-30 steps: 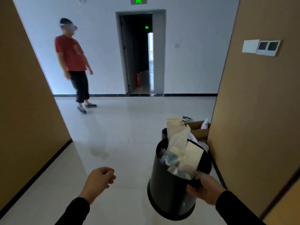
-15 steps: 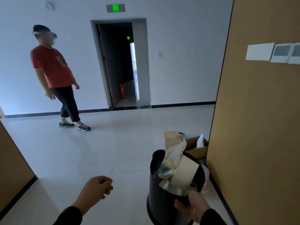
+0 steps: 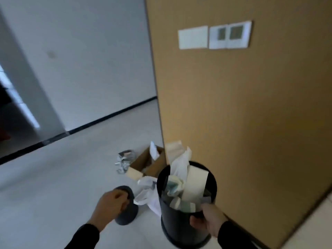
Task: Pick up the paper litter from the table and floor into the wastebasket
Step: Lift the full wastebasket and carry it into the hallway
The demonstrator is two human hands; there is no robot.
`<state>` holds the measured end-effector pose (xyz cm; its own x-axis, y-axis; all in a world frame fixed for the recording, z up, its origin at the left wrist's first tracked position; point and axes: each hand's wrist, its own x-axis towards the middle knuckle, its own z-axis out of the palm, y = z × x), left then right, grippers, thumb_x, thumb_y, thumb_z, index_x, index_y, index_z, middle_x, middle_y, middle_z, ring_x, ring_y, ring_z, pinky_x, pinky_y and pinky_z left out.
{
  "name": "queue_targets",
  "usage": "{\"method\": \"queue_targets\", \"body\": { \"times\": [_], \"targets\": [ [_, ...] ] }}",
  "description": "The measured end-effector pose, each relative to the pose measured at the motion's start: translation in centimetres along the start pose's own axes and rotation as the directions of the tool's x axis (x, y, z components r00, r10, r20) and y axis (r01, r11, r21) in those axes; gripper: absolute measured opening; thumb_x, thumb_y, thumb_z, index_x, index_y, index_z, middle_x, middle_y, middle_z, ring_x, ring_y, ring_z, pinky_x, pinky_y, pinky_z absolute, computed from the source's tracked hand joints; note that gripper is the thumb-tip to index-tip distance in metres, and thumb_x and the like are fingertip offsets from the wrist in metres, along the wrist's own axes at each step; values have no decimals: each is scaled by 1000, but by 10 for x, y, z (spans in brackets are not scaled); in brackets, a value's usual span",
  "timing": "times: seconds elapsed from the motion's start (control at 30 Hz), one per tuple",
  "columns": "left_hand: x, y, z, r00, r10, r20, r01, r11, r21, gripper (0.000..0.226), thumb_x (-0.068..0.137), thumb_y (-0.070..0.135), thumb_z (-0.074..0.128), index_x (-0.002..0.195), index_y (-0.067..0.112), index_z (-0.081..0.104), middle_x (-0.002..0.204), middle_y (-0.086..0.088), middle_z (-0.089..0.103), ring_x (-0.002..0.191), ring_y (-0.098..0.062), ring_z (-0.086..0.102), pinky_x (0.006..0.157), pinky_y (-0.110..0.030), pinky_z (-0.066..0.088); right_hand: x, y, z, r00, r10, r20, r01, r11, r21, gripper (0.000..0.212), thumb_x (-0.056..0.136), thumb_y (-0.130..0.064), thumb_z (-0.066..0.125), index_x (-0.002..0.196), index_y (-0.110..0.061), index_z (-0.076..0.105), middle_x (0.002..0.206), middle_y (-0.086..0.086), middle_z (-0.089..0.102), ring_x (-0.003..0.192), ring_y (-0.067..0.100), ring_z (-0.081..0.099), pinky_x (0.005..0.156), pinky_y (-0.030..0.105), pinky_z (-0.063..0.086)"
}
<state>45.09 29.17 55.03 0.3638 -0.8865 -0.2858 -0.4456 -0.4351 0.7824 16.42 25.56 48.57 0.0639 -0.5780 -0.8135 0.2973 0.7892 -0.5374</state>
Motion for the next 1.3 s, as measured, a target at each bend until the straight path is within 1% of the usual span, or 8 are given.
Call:
{"method": "queue_targets", "body": {
  "times": [0.13, 0.27, 0.4, 0.5, 0.6, 0.7, 1.0, 1.3],
  "targets": [
    [51, 39, 43, 955, 103, 276, -112, 994, 16, 24, 88, 6, 52, 68, 7, 65, 63, -9, 68, 55, -19, 57, 53, -27, 44, -1, 10, -22, 990, -28, -135, 55, 979, 197, 21, 95, 0, 35, 113, -2, 45, 63, 19, 57, 27, 26, 54, 33, 33, 52],
    [81, 68, 104, 862, 164, 480, -199, 980, 23, 22, 89, 4, 49, 73, 7, 65, 73, -13, 68, 65, -22, 59, 56, -26, 44, -10, 12, -49, 956, -85, -280, 174, 934, 311, 23, 96, -1, 33, 116, 4, 43, 59, 21, 58, 28, 24, 57, 32, 32, 52],
    [98, 85, 161, 792, 152, 591, -219, 975, 44, 19, 87, 1, 49, 89, -8, 66, 84, -19, 68, 74, -26, 62, 65, -32, 48, 4, 13, -83, 918, -32, -396, 195, 905, 379, 28, 98, -6, 34, 123, 0, 42, 71, 21, 55, 28, 23, 56, 30, 30, 51],
    [108, 90, 202, 749, 94, 656, -182, 981, 67, 17, 89, 1, 50, 94, -6, 64, 86, -18, 67, 77, -27, 60, 68, -34, 46, 25, 19, -109, 898, 56, -437, 150, 894, 423, 36, 97, -4, 36, 131, 6, 41, 73, 21, 54, 40, 31, 55, 30, 29, 50],
    [127, 79, 248, 724, 67, 687, -157, 985, 70, 20, 90, -2, 47, 80, 5, 62, 79, -17, 65, 75, -31, 58, 70, -39, 44, 55, 27, -133, 883, 151, -444, 103, 860, 499, 39, 91, 9, 37, 131, 11, 41, 75, 19, 51, 47, 37, 53, 25, 30, 47],
    [145, 67, 292, 707, -2, 707, -139, 980, 142, 17, 90, 6, 51, 81, 10, 64, 77, -11, 70, 68, -22, 63, 63, -31, 49, 91, 35, -157, 865, 234, -444, 47, 842, 537, 39, 89, 13, 38, 128, 12, 44, 84, 23, 55, 58, 37, 52, 26, 32, 47],
    [228, -25, 461, 590, -172, 789, -137, 941, 308, 18, 88, 7, 53, 76, 13, 65, 72, -7, 70, 63, -19, 61, 58, -28, 48, 261, 75, -220, 810, 400, -428, -37, 764, 644, 17, 91, 8, 39, 102, 14, 50, 71, 24, 56, 37, 30, 58, 31, 28, 50],
    [296, -132, 580, 548, -258, 795, -201, 882, 425, 16, 88, 8, 52, 81, 13, 65, 76, -6, 70, 65, -17, 62, 62, -27, 51, 427, 142, -265, 791, 418, -447, -46, 770, 637, 31, 89, 10, 44, 115, 24, 48, 55, 22, 60, 29, 23, 59, 34, 27, 53]
  ]
}}
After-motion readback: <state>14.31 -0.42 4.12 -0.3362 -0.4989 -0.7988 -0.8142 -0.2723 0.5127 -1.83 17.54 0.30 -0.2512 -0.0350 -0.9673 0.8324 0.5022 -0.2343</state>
